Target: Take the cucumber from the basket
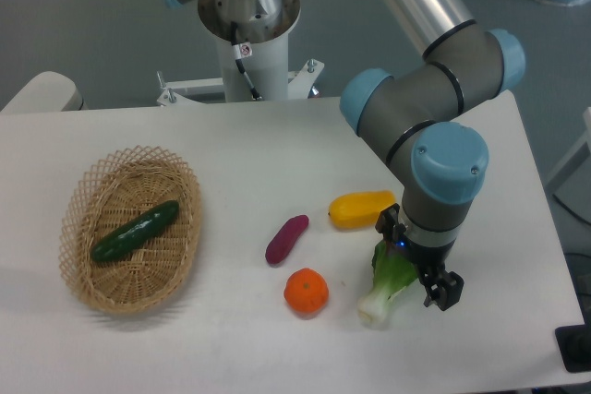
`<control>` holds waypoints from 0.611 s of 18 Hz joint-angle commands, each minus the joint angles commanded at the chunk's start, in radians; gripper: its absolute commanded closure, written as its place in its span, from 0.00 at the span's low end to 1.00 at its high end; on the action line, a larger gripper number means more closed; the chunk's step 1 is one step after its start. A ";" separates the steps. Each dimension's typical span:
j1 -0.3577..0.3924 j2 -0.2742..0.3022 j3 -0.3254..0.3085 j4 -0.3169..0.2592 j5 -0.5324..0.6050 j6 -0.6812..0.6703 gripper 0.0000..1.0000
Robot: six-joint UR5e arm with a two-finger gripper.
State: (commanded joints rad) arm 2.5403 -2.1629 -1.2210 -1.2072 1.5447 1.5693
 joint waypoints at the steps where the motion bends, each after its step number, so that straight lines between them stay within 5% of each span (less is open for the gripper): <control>1: 0.000 0.002 0.000 0.000 0.000 0.000 0.00; 11: -0.011 0.008 -0.017 0.000 0.002 -0.040 0.00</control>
State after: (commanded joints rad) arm 2.5296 -2.1553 -1.2379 -1.2072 1.5463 1.5295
